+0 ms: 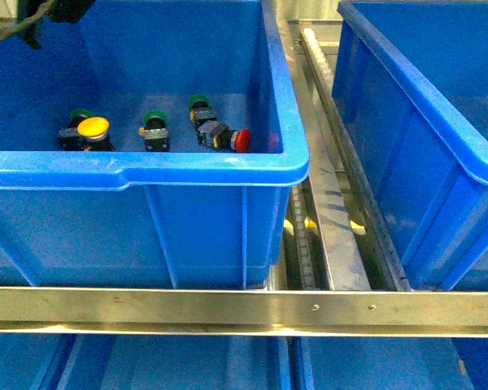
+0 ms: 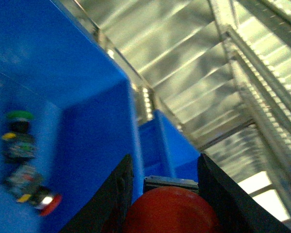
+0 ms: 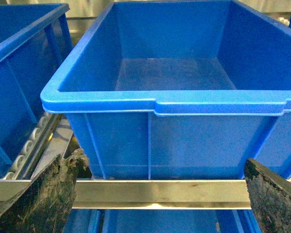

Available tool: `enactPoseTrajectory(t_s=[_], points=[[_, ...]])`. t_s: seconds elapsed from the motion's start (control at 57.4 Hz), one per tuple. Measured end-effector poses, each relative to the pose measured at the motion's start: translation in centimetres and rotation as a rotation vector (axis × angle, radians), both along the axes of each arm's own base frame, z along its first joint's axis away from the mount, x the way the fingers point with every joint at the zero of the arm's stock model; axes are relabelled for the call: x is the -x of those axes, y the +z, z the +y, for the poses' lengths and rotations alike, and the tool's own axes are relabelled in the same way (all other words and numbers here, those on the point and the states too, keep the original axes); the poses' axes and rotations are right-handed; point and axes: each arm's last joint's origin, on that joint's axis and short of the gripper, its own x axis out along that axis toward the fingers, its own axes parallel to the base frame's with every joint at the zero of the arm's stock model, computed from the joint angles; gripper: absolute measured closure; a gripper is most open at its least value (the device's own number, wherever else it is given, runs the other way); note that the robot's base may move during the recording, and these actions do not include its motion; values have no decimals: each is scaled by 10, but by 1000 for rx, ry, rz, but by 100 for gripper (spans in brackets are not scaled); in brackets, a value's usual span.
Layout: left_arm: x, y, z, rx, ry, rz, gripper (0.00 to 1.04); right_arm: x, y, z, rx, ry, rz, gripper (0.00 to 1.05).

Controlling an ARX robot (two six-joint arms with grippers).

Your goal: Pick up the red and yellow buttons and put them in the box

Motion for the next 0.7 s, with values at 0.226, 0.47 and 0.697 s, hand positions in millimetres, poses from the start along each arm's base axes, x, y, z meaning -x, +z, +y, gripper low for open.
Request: enactPoseTrajectory(t_s=[0.226,0.47,0.697], points=[[10,6,-64,235,-352,-55,72,0,0,0,0,0,0,6],[21,7,-108,263,-544,-25,72,0,0,0,0,0,0,6],[22,5,-111,255,-556,-12,72,-4,2,-2,-25,-128,3,6]])
